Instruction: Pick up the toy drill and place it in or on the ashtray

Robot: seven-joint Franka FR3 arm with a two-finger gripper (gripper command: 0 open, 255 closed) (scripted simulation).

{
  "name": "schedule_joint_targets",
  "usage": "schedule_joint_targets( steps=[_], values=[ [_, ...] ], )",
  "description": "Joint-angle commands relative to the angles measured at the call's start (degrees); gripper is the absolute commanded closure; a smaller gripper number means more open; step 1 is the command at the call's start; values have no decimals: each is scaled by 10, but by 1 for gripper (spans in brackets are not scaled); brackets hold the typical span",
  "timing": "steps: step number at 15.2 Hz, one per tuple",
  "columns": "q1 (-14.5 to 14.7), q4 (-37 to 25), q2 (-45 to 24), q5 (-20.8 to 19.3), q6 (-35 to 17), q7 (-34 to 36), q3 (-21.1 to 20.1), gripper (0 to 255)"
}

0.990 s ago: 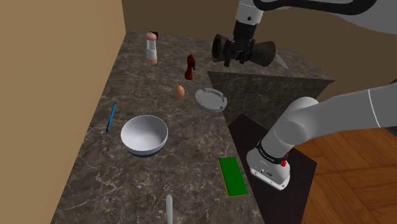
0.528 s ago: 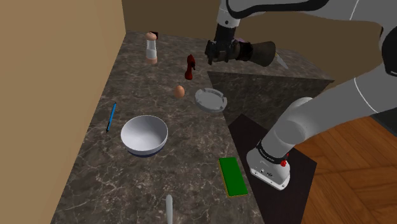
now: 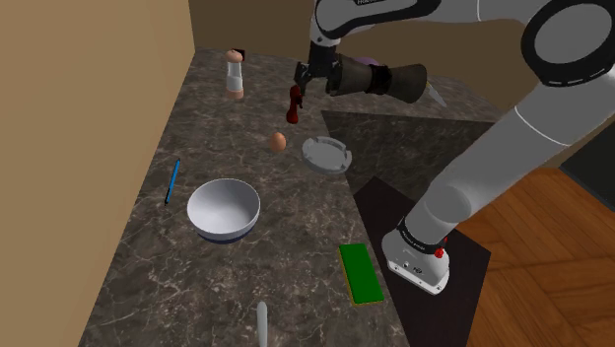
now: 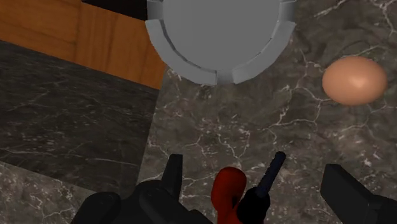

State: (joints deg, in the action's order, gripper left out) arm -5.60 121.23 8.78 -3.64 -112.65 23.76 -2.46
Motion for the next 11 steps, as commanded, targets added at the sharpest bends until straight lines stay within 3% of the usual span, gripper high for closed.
schedule_joint_targets(
  steps=[1,8,11],
  values=[
    [-2,-27,-37,-10,-16,19,-2,0],
    [-8,-153,-173,-45,-43,70,5,0],
    [-9,-140,-181,-46,-64,71,7,0]
  ],
)
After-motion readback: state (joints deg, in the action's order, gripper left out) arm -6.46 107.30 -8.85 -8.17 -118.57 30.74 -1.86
